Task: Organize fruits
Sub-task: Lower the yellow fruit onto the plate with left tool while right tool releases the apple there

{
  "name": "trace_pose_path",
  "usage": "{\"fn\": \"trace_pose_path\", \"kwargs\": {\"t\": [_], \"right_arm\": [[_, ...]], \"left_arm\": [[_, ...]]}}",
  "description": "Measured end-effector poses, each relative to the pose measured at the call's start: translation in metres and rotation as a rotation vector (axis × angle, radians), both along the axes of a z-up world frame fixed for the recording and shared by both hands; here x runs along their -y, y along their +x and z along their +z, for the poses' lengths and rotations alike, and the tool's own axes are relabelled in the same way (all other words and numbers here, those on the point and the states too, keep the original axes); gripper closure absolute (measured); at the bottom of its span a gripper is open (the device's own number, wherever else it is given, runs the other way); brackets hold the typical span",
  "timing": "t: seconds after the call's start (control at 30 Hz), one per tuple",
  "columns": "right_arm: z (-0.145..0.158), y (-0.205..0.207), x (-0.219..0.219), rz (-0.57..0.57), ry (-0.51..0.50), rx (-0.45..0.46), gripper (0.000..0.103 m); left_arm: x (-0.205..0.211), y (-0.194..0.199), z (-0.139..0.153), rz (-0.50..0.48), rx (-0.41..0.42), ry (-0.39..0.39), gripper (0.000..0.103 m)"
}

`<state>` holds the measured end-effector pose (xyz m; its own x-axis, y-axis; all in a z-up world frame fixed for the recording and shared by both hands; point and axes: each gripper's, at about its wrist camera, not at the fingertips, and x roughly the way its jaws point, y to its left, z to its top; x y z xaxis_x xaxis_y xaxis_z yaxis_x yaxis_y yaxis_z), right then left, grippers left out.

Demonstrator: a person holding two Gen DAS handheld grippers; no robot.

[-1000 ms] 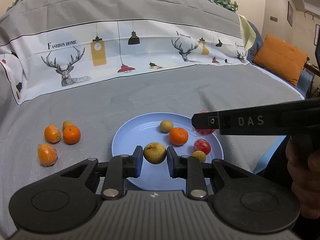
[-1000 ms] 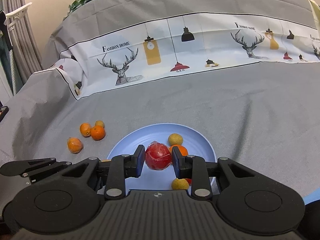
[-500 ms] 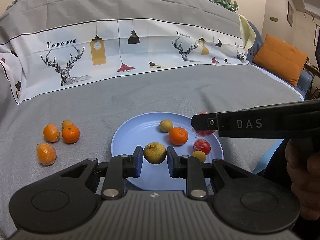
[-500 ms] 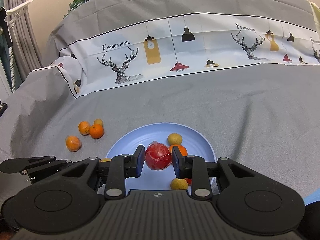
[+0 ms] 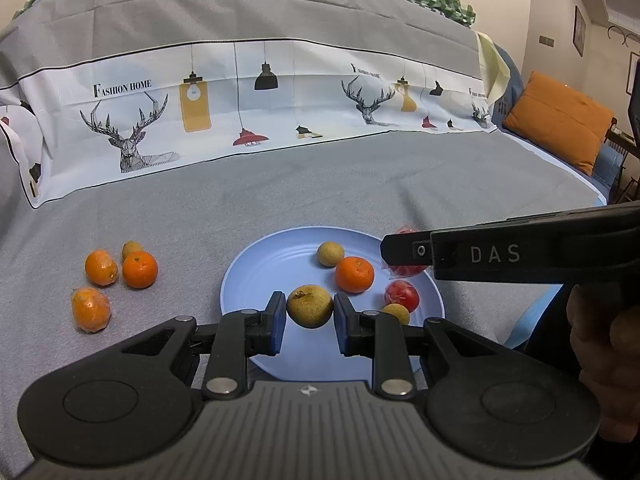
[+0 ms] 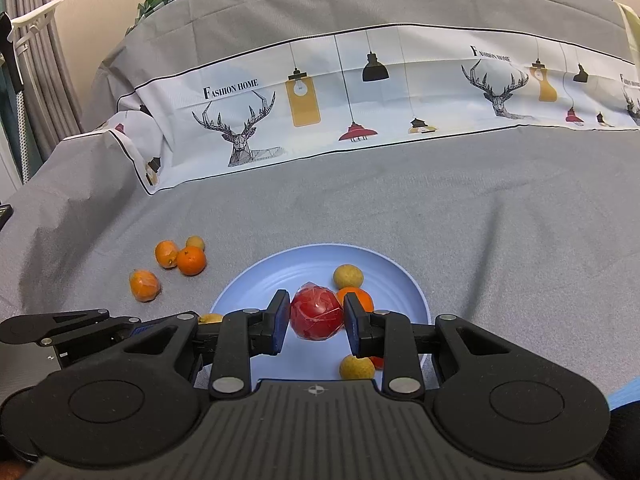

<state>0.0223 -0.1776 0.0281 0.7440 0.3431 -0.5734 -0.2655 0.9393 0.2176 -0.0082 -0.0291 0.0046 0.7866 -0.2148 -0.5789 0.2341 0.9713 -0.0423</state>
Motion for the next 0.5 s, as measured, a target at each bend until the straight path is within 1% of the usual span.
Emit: {"fn": "trace_pose_path", "kwargs": {"t": [0.1, 0.13, 0.17, 0.2, 0.23, 0.37, 0.5], "right_arm": [[-0.0001, 0.0003, 0.0003, -0.003, -0.003, -0.002, 0.072], [-0.0001, 0.0005, 0.0002, -0.007, -0.006, -0.002, 0.072], [-0.0004, 0.0006, 0.0005, -0.013, -0.009, -0.003, 0.071], [-0.0011, 0.0016, 0.0004, -0.018, -0.013, -0.011, 0.068], [-0.0020, 0.0021, 0.0008, -0.022, -0.014, -0.016, 0.061], [-0.0022, 0.0020, 0.0021, -0.033, -0.013, -0.015, 0.052], [-0.0027, 0.0023, 0.0031, -0.039, -0.007, -0.020, 0.050]], "left_arm": [[-0.0010, -0.0007, 0.0004, -0.004, -0.002, -0.014, 0.074], [-0.0011, -0.0008, 0.0005, -0.005, -0.004, -0.019, 0.073], [-0.0012, -0.0002, 0.0003, -0.009, -0.012, -0.024, 0.066], [-0.0017, 0.0000, -0.0001, -0.010, -0.014, -0.027, 0.063], [-0.0014, -0.0006, 0.0002, -0.008, -0.010, -0.026, 0.063], [-0.0012, -0.0006, 0.0014, 0.003, -0.008, -0.025, 0.063], [-0.0043, 0.0008, 0.0019, 0.023, -0.011, -0.030, 0.063]]}}
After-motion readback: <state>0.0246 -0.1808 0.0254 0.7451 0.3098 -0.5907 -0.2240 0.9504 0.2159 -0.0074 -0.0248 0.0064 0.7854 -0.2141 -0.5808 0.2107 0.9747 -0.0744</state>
